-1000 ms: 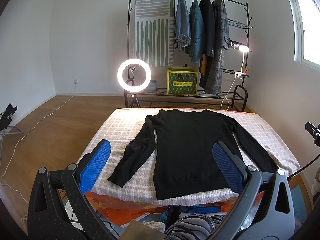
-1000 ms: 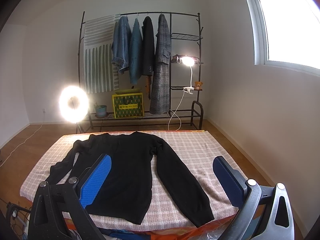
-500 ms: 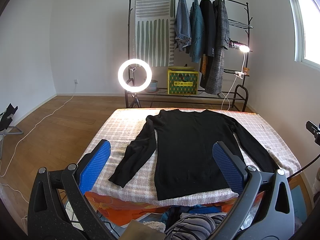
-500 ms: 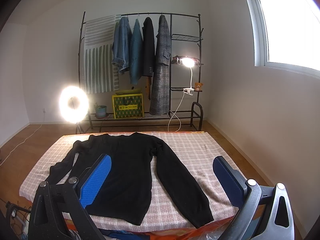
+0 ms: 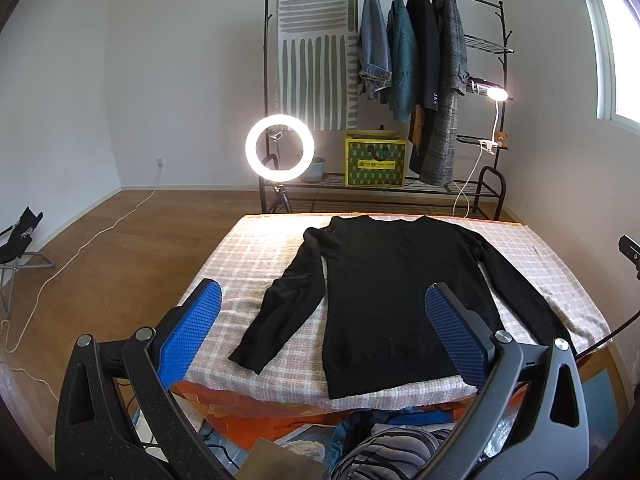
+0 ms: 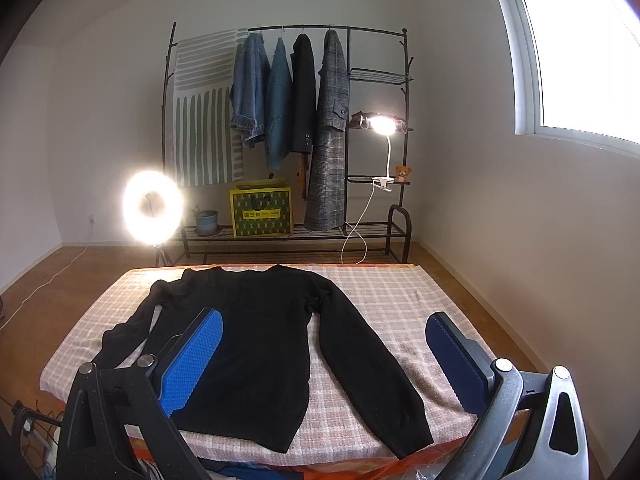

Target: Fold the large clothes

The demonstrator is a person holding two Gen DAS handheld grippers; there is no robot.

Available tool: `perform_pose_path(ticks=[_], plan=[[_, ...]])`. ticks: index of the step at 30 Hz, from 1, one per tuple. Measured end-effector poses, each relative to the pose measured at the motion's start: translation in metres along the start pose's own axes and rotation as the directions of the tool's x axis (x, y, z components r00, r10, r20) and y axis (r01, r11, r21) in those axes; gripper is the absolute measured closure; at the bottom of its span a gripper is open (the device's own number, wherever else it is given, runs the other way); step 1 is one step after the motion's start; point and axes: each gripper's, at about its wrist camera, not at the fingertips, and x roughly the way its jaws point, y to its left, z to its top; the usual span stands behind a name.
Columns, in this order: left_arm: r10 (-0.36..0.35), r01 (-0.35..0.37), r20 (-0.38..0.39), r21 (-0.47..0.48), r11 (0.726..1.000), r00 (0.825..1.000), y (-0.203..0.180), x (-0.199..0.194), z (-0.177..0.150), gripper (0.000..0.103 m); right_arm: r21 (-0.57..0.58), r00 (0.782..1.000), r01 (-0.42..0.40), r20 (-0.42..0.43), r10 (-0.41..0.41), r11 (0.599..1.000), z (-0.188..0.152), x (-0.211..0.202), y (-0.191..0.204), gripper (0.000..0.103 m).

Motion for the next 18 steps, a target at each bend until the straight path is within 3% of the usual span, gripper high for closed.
perform_pose_path(ticks=[10,18], plan=[[0.072,-0.072,-0.027,0.009,0.997,0.997,0.023,0.016,-0.008,0.0,-0.02,1.0,-0.03,-0.003,0.03,0.999,0.0,0.01,0.024,0.0],[0.108,-0.113,-0.114,-0.039,0.993,0.988,0.088,0.061,-0.025,0.0,-0.03,0.994,-0.108,-0.019,0.108,0.994,0.004,0.037,0.054,0.0]])
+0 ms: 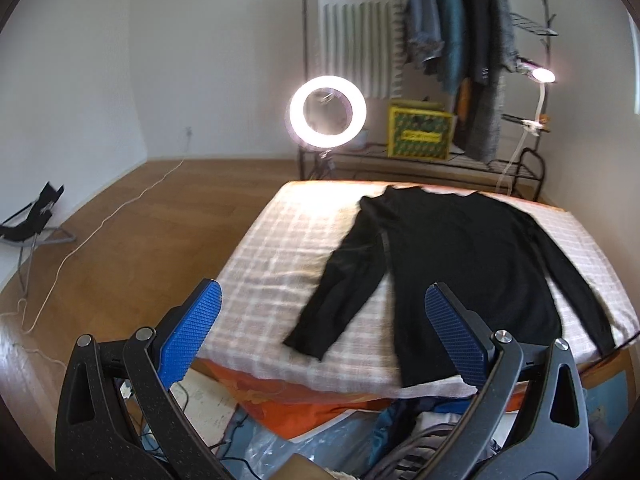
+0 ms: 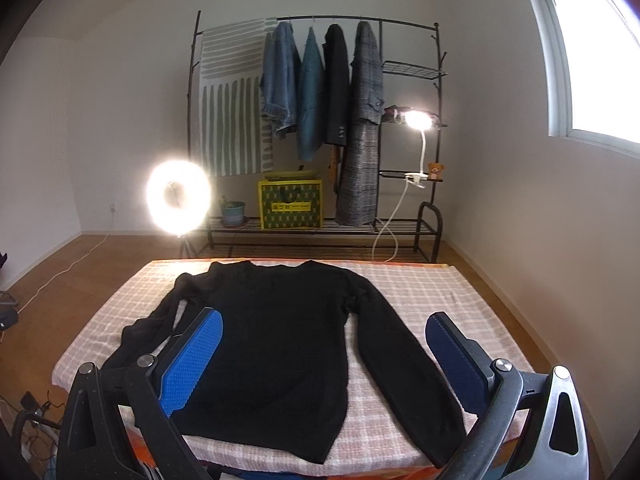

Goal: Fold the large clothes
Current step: 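Lower the left tool to the sweater's side edge and close on it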

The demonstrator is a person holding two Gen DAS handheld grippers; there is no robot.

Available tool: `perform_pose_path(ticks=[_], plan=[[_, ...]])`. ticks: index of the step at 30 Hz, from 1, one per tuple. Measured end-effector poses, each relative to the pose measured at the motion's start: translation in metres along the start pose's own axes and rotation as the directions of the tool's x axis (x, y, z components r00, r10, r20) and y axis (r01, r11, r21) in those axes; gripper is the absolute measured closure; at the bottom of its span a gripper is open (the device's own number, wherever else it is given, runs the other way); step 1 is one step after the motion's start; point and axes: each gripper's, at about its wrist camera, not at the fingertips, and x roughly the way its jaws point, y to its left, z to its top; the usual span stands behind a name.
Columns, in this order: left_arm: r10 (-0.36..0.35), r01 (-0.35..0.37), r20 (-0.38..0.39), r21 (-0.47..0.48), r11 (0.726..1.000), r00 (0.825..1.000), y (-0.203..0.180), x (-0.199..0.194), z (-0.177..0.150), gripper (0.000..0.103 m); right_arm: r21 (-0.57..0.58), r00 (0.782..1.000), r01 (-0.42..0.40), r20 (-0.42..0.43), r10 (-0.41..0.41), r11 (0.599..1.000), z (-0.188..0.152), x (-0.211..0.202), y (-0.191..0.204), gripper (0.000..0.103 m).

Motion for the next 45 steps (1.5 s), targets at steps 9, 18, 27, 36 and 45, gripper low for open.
perform_pose_path(ticks=[9,18,27,36,45], plan=[[-0.094,0.067,-0.132,-0.191,0.979,0.987,0.081,0.087,-0.033,0.023,-0.027,0.983,-0.182,-0.009,0.181,0.983,0.015,0.071,0.046,0.005],[-0.25,0.141,-0.29,-0.349,0.926,0.924,0.099,0.187,-0.072,0.039,0.02,0.919,-0.353,-0.182,0.351,0.935,0.027,0.179,0.09,0.025],[-0.306,0.149,-0.365,-0.398,0.905,0.879,0.089,0.258,-0.099,0.039,0.098,0.828,-0.466,-0.304,0.472,0.879,0.032,0.265,0.135,0.035],[-0.246,0.092,-0.401,-0.366,0.926,0.882,0.087,0.287,-0.115,0.039,0.176,0.727,-0.534,-0.403,0.556,0.827,0.034,0.348,0.206,0.042],[-0.215,0.103,-0.369,-0.3,0.948,0.904,0.073,0.297,-0.119,0.084,0.182,0.669,-0.545,-0.494,0.555,0.819,0.019,0.413,0.267,0.047]])
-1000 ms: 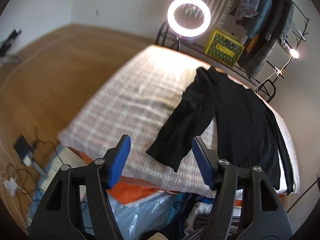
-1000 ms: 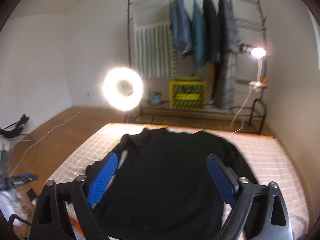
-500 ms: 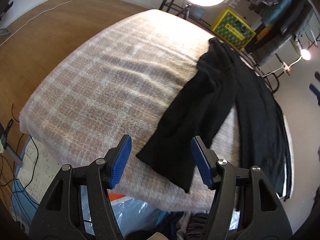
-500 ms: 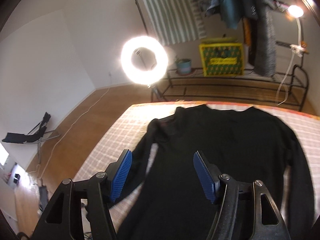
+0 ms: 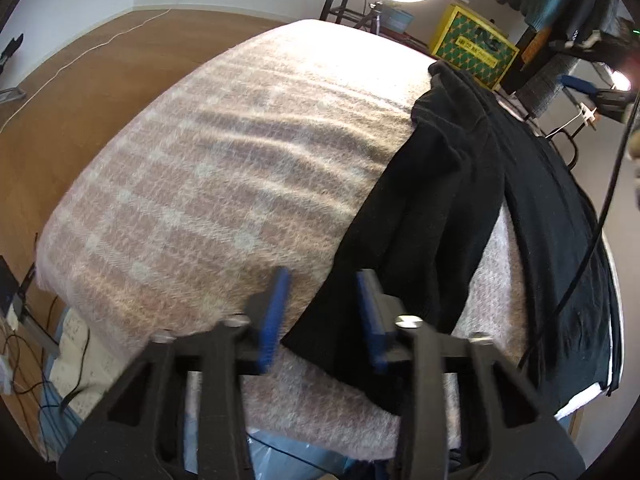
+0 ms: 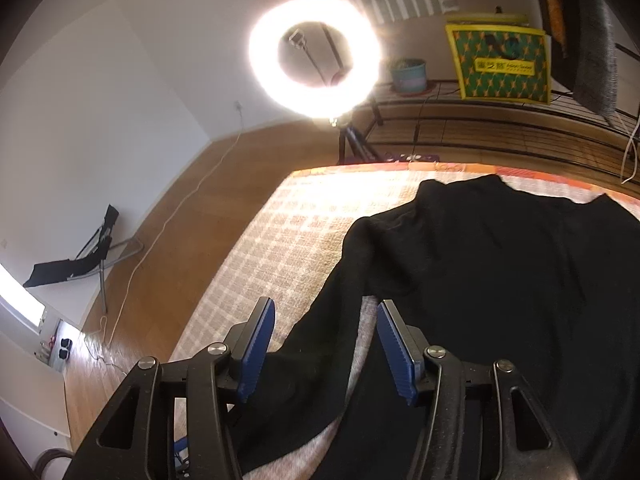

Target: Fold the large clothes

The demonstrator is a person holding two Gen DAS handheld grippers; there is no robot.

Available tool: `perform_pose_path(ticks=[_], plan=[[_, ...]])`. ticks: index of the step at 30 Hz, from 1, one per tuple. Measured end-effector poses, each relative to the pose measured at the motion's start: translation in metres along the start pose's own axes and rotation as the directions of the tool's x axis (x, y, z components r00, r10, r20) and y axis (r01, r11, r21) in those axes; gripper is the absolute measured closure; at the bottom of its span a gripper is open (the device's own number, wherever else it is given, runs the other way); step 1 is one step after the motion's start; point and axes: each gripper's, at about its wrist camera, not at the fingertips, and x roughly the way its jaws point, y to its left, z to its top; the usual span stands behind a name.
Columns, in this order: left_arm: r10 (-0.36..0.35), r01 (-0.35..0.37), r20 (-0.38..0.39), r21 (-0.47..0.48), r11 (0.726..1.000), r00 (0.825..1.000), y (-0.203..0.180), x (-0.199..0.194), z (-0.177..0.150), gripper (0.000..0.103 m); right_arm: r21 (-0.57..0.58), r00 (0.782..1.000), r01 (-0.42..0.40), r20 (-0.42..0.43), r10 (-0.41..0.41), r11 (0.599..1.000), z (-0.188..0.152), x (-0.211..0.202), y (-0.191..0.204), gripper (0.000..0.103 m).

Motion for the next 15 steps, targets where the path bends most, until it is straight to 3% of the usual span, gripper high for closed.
perform_pose_path(ticks=[1,2,7,12,13,14,15], plan=[[-0.031,0.031,-0.004,-0.009,0.999,0.999,0.0,0.002,0.001,0.094,0.0,1.0,0.001,-0.007,-0.001,1.0,0.002,0.007,0.0,0.048],[-0.054,0.053,-0.008,-0.017,0.998,0.999,0.0,0.003,0.001,0.097,-0.001,1.0,0.003,-0.015,-0.003,1.0,0.004,0.013,0.0,0.049],[-0.165,0.166,0.007,-0.045,0.985,0.986,-0.004,-0.003,0.003,0.099,0.004,0.998,0.017,-0.058,-0.017,1.0,0.014,0.046,0.0,0.049],[-0.086,0.085,0.054,0.017,0.996,0.995,-0.005,-0.019,0.003,0.098,0.004,0.996,0.029,-0.085,-0.029,1.0,0.016,0.07,0.006,0.049],[-0.068,0.067,0.058,0.017,0.998,0.996,-0.002,-0.02,0.002,0.09,-0.01,0.995,0.029,-0.095,-0.03,1.0,0.015,0.076,0.01,0.048],[-0.041,0.041,0.057,0.013,0.999,0.998,0.001,-0.02,0.0,0.071,-0.018,0.994,0.027,-0.101,-0.029,0.999,0.015,0.08,0.012,0.047],[-0.025,0.025,0.055,0.006,1.0,0.998,0.005,-0.019,-0.001,0.063,-0.028,0.993,0.034,-0.11,-0.036,0.999,0.015,0.087,0.015,0.045]])
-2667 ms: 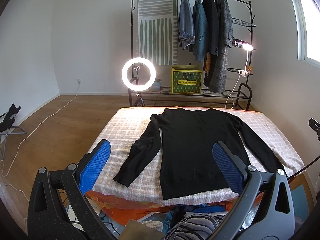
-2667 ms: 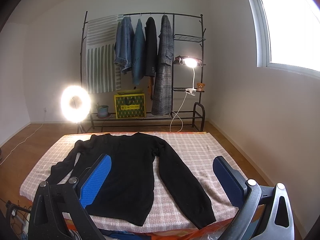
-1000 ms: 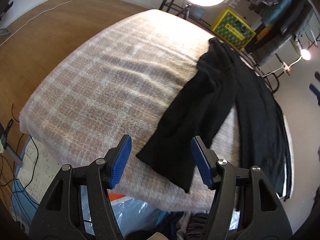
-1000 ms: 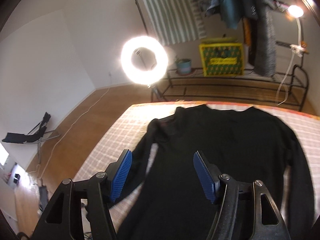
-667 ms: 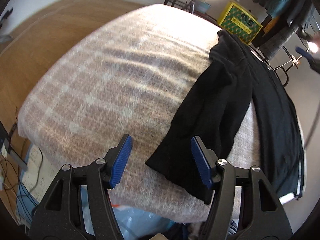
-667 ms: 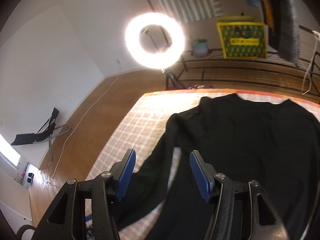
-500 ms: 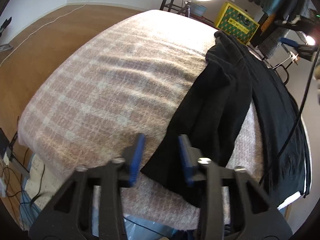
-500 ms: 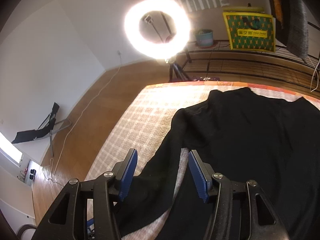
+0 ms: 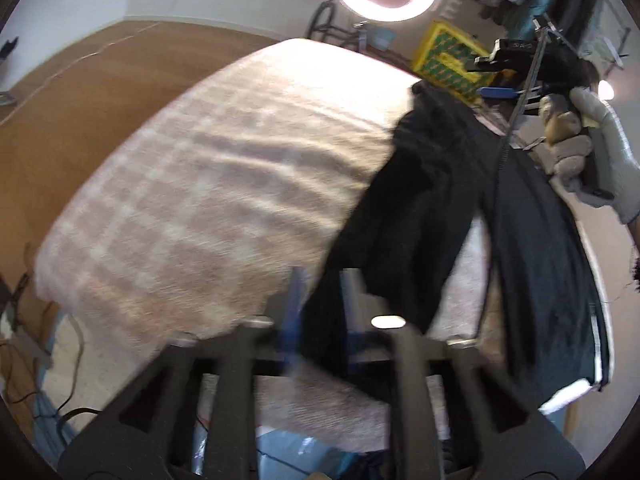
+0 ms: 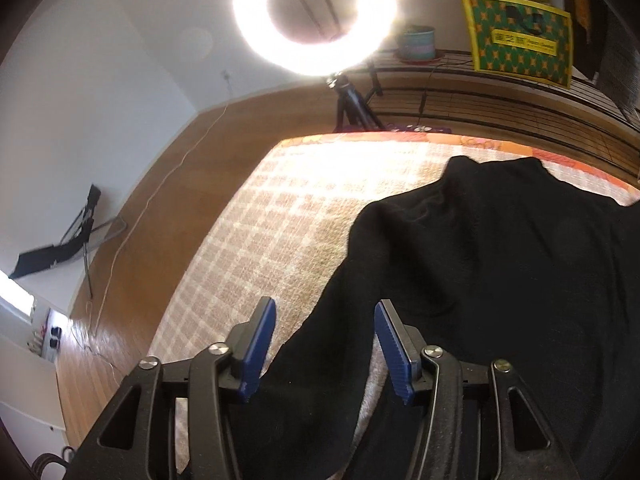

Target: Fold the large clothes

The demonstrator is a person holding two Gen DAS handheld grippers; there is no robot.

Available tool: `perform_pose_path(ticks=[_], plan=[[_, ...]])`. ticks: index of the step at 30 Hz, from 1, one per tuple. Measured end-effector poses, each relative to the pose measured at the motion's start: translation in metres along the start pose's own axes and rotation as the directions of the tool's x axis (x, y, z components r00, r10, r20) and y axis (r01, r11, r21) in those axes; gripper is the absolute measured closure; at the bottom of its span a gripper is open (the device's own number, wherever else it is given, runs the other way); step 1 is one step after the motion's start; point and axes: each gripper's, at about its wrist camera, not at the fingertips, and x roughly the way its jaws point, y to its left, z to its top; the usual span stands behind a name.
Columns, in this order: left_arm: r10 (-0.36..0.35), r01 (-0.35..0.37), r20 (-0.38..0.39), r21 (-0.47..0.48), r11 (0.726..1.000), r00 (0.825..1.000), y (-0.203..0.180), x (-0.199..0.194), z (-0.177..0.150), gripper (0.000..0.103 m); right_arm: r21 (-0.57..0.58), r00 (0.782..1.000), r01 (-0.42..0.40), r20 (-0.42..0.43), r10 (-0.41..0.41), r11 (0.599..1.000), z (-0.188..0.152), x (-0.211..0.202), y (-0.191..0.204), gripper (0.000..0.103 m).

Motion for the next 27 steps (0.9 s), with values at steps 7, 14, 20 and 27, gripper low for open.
perform_pose_path(ticks=[7,14,20,27], plan=[[-0.014,0.014,-0.009,0.026,1.0,1.0,0.0,0.017,-0.01,0.094,0.019,0.999,0.023,-0.043,-0.022,1.0,0.013,0.036,0.008,0.045],[-0.183,0.183,-0.002,-0.017,0.983,0.983,-0.007,0.006,-0.01,0.1,-0.003,0.989,0.103,-0.105,-0.102,0.995,0.023,0.07,0.013,0.051],[-0.257,0.258,0.042,-0.034,0.965,0.966,-0.013,-0.024,-0.014,0.1,-0.045,0.97,0.182,-0.155,-0.187,0.982,0.027,0.091,0.011,0.062],[-0.269,0.271,0.059,-0.027,0.962,0.961,-0.019,-0.039,-0.011,0.1,-0.063,0.957,0.224,-0.175,-0.232,0.972,0.03,0.104,0.005,0.091]])
